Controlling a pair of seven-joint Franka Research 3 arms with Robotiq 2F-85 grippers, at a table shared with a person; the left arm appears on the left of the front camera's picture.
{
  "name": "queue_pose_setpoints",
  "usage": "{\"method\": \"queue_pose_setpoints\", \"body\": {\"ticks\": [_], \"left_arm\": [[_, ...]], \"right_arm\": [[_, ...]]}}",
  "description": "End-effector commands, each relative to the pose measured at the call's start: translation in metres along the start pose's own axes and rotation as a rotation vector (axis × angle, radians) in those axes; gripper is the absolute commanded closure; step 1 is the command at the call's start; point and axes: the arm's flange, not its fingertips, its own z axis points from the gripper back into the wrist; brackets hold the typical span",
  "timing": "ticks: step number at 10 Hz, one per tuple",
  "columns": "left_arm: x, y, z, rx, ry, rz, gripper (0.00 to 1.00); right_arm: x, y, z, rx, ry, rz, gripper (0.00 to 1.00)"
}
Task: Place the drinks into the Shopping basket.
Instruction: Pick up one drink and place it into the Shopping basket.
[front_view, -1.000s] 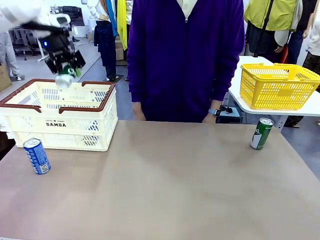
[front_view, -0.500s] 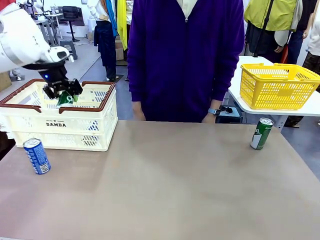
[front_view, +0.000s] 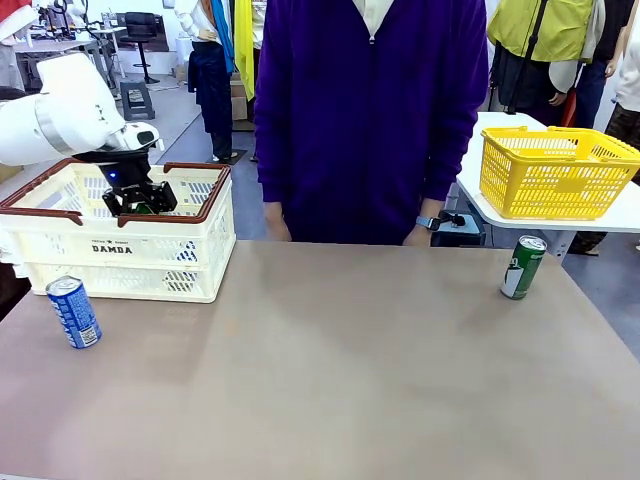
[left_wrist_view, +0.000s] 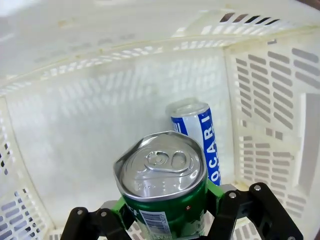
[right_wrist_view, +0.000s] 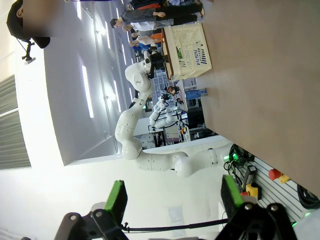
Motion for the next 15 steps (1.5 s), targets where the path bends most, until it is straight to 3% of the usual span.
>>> {"method": "queue_pose_setpoints", "body": {"ticks": [1, 2, 3, 7, 9, 11, 13, 15], "left_arm": [[0.006, -0.002, 0.009, 0.013, 0.010, 0.019, 0.75], [0.008, -0.003, 0.008, 0.030, 0.029, 0.021, 0.17], [0.009, -0.005, 0.007, 0.040, 0.036, 0.025, 0.00], [0.005, -0.007, 0.023, 0.040, -0.003, 0.014, 0.00], [-0.009, -0.006, 0.074, 0.025, -0.063, -0.009, 0.00], [-0.049, -0.001, 0.154, -0.104, -0.015, -0.139, 0.00], [-0.110, 0.024, 0.229, -0.268, 0.063, -0.314, 0.00], [-0.172, 0.074, 0.243, -0.477, 0.016, -0.451, 0.00]], "right_arm": [[-0.001, 0.002, 0.000, -0.008, -0.001, 0.003, 0.00], [-0.001, 0.002, 0.000, -0.008, -0.001, 0.003, 0.00], [-0.001, 0.002, 0.000, -0.008, -0.001, 0.003, 0.00], [-0.001, 0.002, 0.000, -0.008, -0.001, 0.003, 0.00], [-0.001, 0.002, 0.000, -0.008, -0.001, 0.003, 0.00], [-0.001, 0.002, 0.000, -0.008, -0.001, 0.003, 0.00], [-0.001, 0.002, 0.000, -0.008, -0.001, 0.003, 0.00], [-0.001, 0.002, 0.000, -0.008, -0.001, 0.003, 0.00]]}}
